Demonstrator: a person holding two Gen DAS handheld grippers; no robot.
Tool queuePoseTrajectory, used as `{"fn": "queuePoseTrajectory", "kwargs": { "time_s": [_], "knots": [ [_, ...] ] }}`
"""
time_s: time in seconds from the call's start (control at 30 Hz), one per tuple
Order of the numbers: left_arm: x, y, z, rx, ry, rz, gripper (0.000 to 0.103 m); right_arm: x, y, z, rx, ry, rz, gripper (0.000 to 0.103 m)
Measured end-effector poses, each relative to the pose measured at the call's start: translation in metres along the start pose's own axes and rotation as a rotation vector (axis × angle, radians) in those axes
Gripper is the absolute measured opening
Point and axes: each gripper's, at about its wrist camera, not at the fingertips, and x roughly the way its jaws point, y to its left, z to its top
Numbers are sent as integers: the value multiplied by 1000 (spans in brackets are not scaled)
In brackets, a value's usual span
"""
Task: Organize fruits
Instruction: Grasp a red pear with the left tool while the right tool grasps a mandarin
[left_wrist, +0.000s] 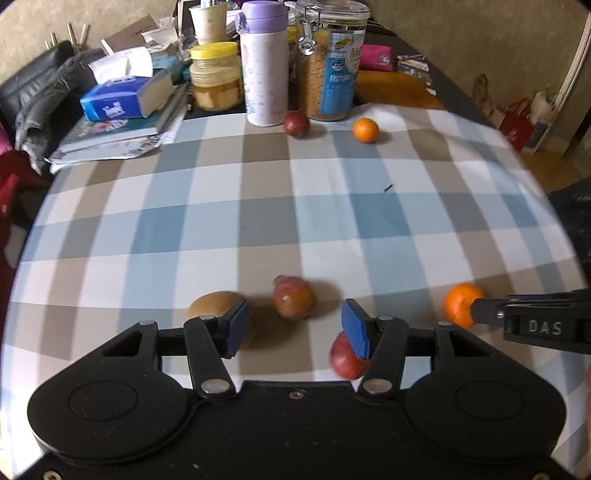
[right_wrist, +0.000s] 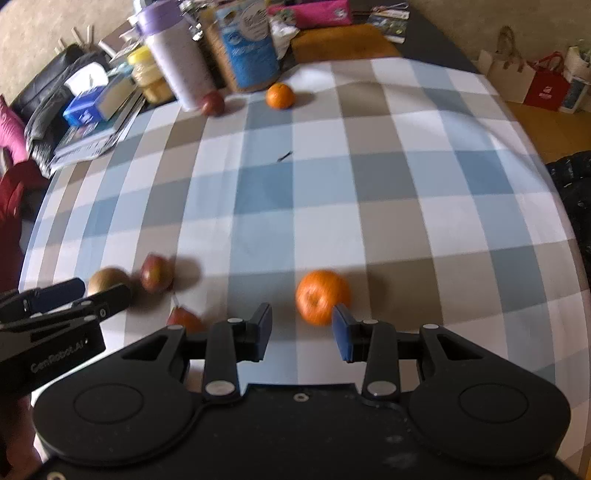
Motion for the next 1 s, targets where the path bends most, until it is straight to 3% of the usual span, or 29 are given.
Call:
{"fn": "queuePoseTrajectory", "kwargs": {
  "time_s": [0.3, 0.5, 0.73, 1.0],
  "knots": [
    [17, -1, 13, -14, -33, -19, 60, 20, -19, 7, 104, -1, -4, 39],
    [25, -2, 20, 5, -43, 30, 62, 24, -19, 10, 110, -25, -21, 39],
    [43, -8, 18, 50, -3, 52, 62, 35, -23, 7, 91, -4, -26, 39],
    [48, -2, 20, 12, 26, 4, 62, 32, -28, 6, 108, -17, -9, 39]
  ]
}}
